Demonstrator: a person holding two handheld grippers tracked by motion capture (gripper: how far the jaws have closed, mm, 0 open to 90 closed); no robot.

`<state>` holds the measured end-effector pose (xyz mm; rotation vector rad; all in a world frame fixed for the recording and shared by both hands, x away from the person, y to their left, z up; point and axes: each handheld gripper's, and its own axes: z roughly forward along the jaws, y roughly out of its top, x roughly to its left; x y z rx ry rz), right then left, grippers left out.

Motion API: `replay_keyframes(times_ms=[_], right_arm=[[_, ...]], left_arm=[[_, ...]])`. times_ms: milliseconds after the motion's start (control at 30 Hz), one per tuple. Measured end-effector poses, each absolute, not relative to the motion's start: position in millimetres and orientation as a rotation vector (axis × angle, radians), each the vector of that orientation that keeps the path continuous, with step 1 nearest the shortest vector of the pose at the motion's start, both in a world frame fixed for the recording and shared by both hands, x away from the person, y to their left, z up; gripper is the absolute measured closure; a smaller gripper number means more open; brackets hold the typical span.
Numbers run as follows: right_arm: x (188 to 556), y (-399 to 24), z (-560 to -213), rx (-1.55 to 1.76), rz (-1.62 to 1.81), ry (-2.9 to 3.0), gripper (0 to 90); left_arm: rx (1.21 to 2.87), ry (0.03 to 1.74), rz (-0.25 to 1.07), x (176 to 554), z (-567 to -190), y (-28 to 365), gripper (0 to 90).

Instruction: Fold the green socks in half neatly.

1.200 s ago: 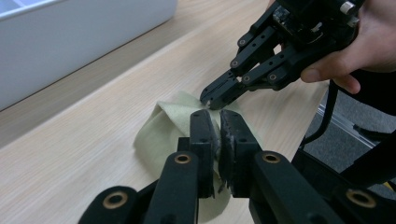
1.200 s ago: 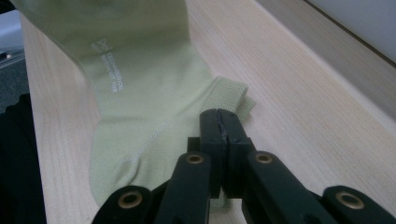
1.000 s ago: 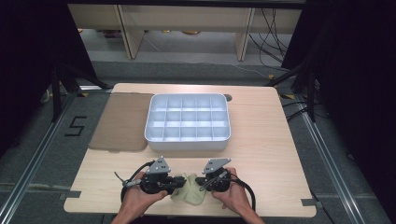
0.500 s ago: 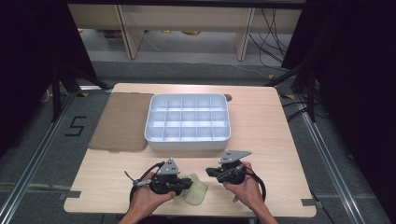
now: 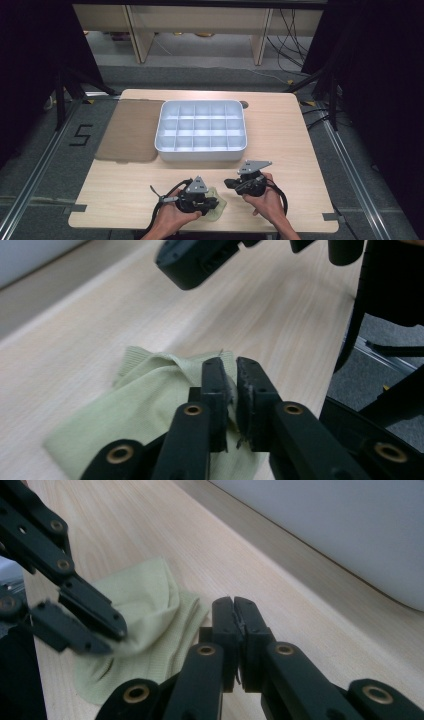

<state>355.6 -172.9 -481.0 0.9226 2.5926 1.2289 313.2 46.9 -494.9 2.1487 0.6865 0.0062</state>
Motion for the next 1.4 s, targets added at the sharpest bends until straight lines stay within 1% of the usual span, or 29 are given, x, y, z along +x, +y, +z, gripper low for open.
replay_keyframes(times_ms=[33, 67, 133, 167, 233, 267, 333, 367, 400, 500, 567, 600, 633, 667, 733, 900, 967, 1000, 1033, 1067, 1133, 1167, 1233, 1400], right_arm=[[356, -173, -481, 0.916, 1.224, 2.592, 88.5], [356, -174, -481, 0.913, 1.224, 2.596, 88.3], [356, -174, -481, 0.904, 1.227, 2.595, 88.2], [357, -174, -480, 0.904, 1.228, 2.592, 88.0], [356, -175, -479, 0.924, 1.23, 2.595, 87.7], [356, -175, -478, 0.913, 1.239, 2.589, 87.6], [356, -175, -477, 0.916, 1.243, 2.593, 87.6], [355, -175, -476, 0.916, 1.251, 2.59, 87.5], [355, -176, -475, 0.903, 1.255, 2.596, 87.5], [352, -175, -472, 0.9, 1.25, 2.587, 87.5], [351, -175, -471, 0.889, 1.251, 2.584, 87.6], [351, -174, -470, 0.873, 1.259, 2.588, 87.5], [348, -172, -469, 0.87, 1.268, 2.592, 87.5], [348, -172, -469, 0.87, 1.268, 2.592, 87.5], [345, -169, -469, 0.856, 1.272, 2.601, 87.5], [340, -165, -468, 0.824, 1.265, 2.633, 87.5], [338, -163, -469, 0.816, 1.269, 2.634, 87.6], [337, -162, -468, 0.812, 1.267, 2.647, 87.6], [335, -161, -469, 0.817, 1.271, 2.643, 87.5], [334, -159, -469, 0.8, 1.275, 2.648, 87.6], [330, -156, -470, 0.807, 1.257, 2.671, 87.6], [330, -156, -470, 0.807, 1.257, 2.671, 87.6], [326, -152, -471, 0.794, 1.258, 2.687, 87.6], [318, -141, -474, 0.747, 1.285, 2.719, 87.5]], left_arm=[[2.144, 0.703, -0.022, 313, -496, 46, 72.6], [2.143, 0.686, -0.024, 313, -494, 46, 64.7], [2.11, 0.705, -0.044, 313, -489, 49, 56.3], [2.096, 0.688, -0.036, 314, -486, 51, 53.0], [2.075, 0.699, -0.032, 315, -482, 54, 51.7], [2.048, 0.71, -0.033, 315, -475, 62, 50.9], [2.038, 0.689, -0.024, 317, -471, 70, 51.0], [2.028, 0.701, -0.005, 317, -468, 77, 54.7], [2.026, 0.697, 0.004, 318, -466, 86, 66.5], [2.062, 0.711, 0.055, 320, -470, 99, 78.6], [2.07, 0.718, 0.055, 321, -474, 101, 82.5], [2.087, 0.736, 0.055, 322, -479, 103, 82.5], [2.128, 0.729, 0.06, 325, -486, 103, 84.3], [2.128, 0.729, 0.06, 325, -486, 103, 84.7], [2.183, 0.74, 0.038, 327, -499, 102, 85.3], [2.224, 0.717, 0.027, 323, -507, 96, 87.5], [2.22, 0.73, 0.022, 321, -507, 95, 87.6], [2.239, 0.717, 0.042, 320, -507, 95, 87.9], [2.219, 0.744, 0.031, 317, -508, 94, 88.1], [2.234, 0.729, 0.041, 316, -507, 95, 88.4], [2.217, 0.757, 0.036, 312, -508, 94, 88.5], [2.232, 0.733, 0.06, 311, -507, 95, 88.5], [2.201, 0.773, 0.046, 306, -509, 94, 88.5], [2.206, 0.772, 0.049, 306, -509, 94, 88.2]])
